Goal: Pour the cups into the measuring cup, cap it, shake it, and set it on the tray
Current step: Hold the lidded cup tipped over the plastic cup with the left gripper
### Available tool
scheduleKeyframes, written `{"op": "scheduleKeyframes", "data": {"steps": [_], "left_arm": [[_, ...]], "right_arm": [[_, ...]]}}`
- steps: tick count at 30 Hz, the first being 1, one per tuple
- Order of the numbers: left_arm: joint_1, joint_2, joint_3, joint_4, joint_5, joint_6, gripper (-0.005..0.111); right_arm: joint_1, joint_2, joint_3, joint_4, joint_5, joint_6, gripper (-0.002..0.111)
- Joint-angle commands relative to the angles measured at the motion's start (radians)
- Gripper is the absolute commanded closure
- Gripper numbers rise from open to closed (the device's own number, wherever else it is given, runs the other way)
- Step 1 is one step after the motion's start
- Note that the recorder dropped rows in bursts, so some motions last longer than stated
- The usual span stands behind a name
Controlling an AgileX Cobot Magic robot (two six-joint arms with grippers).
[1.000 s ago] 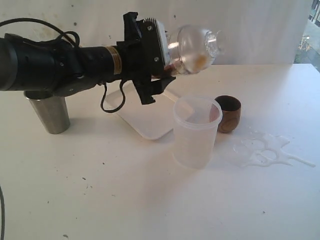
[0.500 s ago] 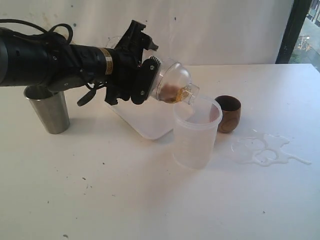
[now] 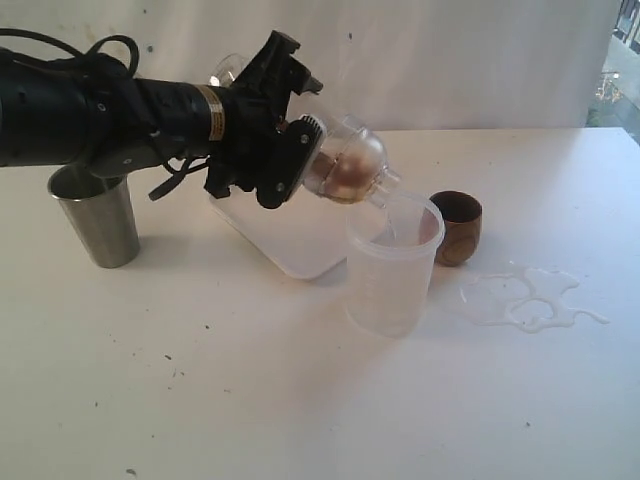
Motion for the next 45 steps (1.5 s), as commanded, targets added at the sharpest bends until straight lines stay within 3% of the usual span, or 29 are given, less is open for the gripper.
{"op": "scheduleKeyframes", "data": {"steps": [1, 23, 45], "left_arm": [[-0.006, -0.033, -0.007, -0.015, -0.033, 0.010, 0.107], [-0.026, -0.037, -0.007, -0.015, -0.095, 0.301, 0.107], [-0.026, -0.053, -0.007, -0.056, -0.124, 0.335, 0.107]], "right_arm": [[0.004, -0.005, 0.006, 0.001, -0.010, 0.000, 0.108], [0.004, -0.005, 0.006, 0.001, -0.010, 0.000, 0.108], [0.004, -0.005, 0.006, 0.001, -0.010, 0.000, 0.108]]}}
